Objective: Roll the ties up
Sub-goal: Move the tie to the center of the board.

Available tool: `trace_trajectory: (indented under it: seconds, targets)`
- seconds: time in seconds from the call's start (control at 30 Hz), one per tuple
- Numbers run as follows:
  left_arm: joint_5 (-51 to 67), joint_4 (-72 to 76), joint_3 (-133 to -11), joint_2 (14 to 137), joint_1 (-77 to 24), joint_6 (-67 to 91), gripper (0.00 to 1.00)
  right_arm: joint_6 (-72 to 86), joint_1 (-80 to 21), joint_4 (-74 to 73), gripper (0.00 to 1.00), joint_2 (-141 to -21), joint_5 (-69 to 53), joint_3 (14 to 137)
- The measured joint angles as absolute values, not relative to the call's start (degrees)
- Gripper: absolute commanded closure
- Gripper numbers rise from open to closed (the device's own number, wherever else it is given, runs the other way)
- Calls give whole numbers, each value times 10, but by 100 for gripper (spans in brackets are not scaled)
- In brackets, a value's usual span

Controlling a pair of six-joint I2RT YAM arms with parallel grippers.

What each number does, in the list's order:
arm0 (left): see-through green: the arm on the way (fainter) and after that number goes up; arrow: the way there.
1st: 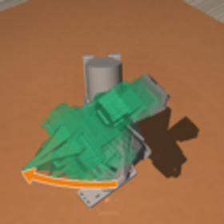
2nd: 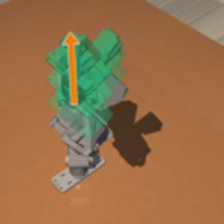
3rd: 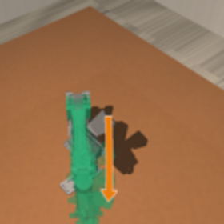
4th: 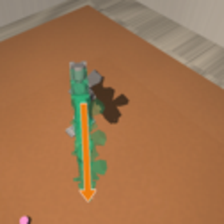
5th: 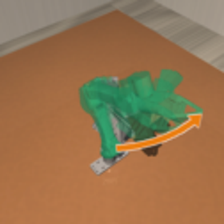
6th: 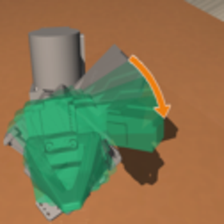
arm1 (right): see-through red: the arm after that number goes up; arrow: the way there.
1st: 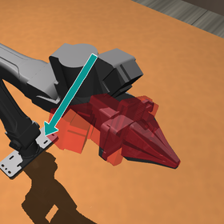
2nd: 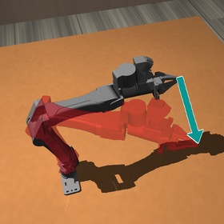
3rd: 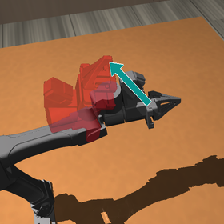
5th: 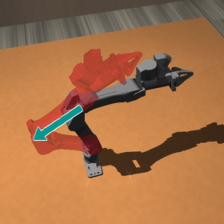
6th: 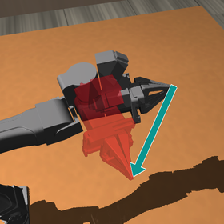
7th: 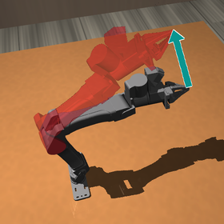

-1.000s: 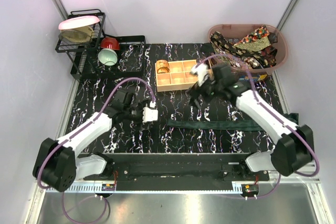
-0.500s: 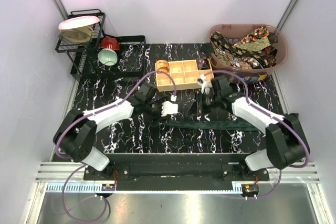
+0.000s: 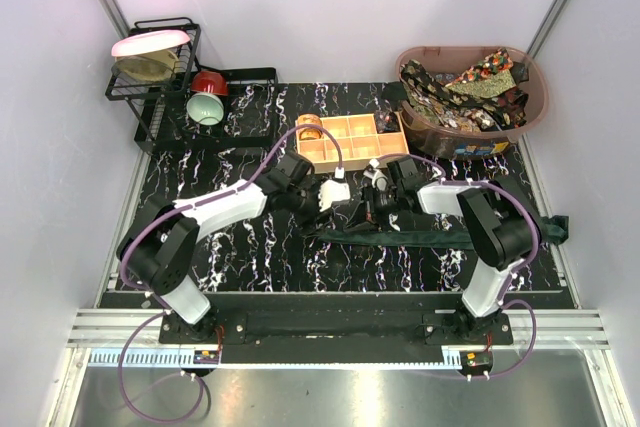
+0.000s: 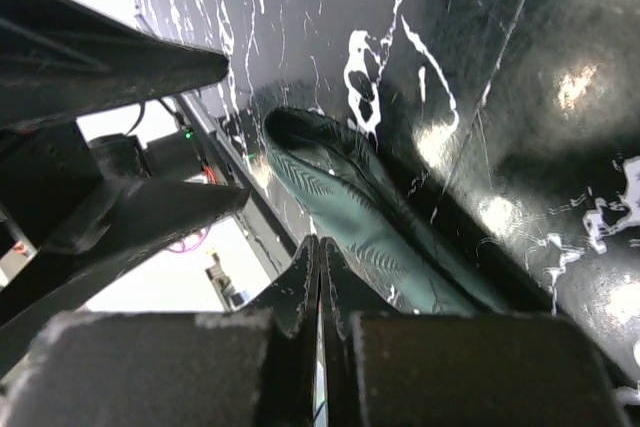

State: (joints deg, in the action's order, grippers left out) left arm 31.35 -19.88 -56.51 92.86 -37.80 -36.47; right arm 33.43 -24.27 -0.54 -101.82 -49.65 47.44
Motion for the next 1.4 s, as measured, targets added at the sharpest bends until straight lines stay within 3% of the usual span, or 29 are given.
trace_trajectory:
  seconds: [0.17,0.4,0.7,0.83,0.97,1.13,1.4]
  targets:
    - [330,-122,-526,918,-378,-304,31,338,-243,18,100,-1037,-516,475]
    - [373,5,-347,847,-378,-301,28,293,-243,0,100,-1060,-520,501]
    - [373,105,-339,875,-377,-301,28,227,-243,-46,100,-1109,-520,514]
    - [375,109,-339,879,-377,-316,32,209,-243,-63,100,-1107,-521,515]
    - [383,96,-337,879,-377,-336,48,192,-243,-92,96,-1098,-521,525]
    - [388,87,-336,884,-384,-335,54,180,-243,-124,93,-1051,-522,532]
    - [375,88,-324,884,-397,-307,54,205,-246,-126,94,-1004,-550,519]
